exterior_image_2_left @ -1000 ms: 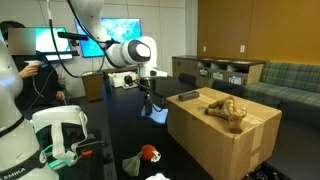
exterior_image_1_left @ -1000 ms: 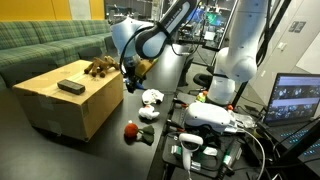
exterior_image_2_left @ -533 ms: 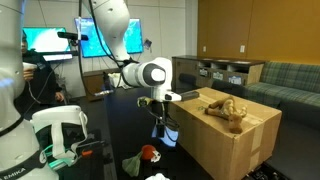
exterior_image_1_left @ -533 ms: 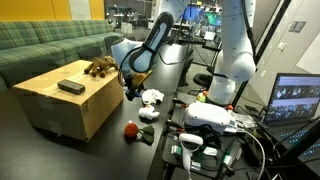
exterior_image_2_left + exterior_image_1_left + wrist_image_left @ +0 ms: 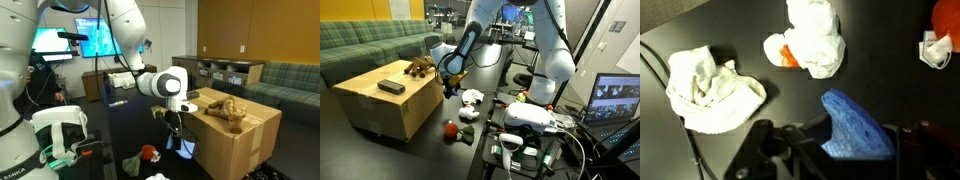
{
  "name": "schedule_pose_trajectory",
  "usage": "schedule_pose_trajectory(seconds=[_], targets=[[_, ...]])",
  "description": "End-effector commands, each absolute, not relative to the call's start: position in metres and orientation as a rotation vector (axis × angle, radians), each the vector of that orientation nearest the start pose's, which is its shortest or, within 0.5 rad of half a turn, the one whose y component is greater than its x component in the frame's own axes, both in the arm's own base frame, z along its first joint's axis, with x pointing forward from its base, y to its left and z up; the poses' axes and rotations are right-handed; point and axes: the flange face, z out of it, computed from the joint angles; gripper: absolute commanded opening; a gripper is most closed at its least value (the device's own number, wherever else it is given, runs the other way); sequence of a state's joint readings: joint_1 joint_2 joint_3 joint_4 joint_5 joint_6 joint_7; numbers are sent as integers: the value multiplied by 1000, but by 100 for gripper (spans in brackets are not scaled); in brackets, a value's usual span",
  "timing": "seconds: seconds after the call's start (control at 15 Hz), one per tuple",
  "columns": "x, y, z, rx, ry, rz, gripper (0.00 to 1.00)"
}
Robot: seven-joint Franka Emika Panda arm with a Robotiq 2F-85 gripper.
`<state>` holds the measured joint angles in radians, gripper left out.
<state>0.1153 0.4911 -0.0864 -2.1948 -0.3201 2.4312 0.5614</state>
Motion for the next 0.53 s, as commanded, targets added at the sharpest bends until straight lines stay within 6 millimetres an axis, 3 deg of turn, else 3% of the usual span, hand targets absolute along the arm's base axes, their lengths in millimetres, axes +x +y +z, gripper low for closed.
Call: schedule_pose_trajectory(seconds=[0.0,0.47], targets=[[537,2,132,-3362,430,297,43],[521,-15,146,-3326,317,344,97]])
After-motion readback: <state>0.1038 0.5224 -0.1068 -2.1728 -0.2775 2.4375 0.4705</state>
